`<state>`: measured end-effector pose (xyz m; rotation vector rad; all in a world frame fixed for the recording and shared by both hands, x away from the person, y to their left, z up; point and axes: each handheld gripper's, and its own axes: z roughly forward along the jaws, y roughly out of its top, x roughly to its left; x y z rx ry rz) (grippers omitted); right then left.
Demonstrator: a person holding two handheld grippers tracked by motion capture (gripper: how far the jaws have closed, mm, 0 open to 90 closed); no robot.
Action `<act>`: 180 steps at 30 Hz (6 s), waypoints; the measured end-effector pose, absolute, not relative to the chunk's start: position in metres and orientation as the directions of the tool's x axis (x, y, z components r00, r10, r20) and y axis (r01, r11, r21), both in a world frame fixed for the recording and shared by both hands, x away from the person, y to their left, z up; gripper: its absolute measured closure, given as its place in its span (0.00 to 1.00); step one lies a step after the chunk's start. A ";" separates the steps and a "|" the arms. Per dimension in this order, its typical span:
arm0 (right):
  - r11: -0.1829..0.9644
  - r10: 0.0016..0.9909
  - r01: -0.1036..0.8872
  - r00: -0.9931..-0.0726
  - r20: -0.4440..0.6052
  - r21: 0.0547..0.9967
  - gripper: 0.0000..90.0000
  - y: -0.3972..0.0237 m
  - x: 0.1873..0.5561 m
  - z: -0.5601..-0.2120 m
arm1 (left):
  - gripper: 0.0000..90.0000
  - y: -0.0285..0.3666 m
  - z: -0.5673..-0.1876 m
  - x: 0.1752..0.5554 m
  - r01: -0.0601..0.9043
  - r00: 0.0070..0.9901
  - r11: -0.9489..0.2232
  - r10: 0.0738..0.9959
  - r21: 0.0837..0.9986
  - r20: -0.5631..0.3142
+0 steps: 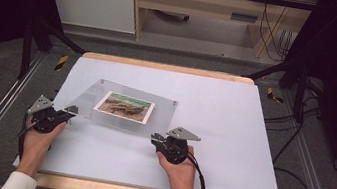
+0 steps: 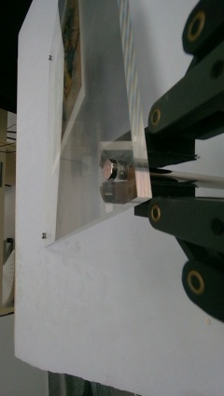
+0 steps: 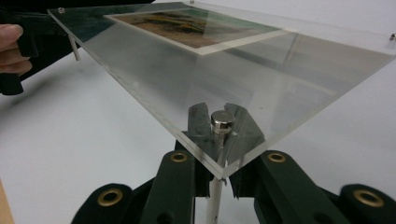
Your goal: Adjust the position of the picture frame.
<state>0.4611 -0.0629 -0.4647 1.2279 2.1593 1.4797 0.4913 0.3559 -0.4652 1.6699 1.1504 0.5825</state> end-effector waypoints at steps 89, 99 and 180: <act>0.062 0.820 0.398 -0.543 0.181 0.915 0.91 -0.185 0.450 -0.398 | 0.92 0.239 -0.393 0.453 0.253 0.533 -0.043 0.840 0.966 -0.102; 0.049 0.837 0.402 -0.516 0.182 0.914 0.91 -0.197 0.455 -0.399 | 0.92 0.226 -0.395 0.467 0.246 0.550 -0.042 0.828 0.968 -0.104; 0.154 0.848 0.558 -0.498 0.181 0.816 0.94 -0.210 0.449 -0.451 | 0.93 0.211 -0.455 0.449 0.458 0.588 -0.223 0.802 0.860 -0.105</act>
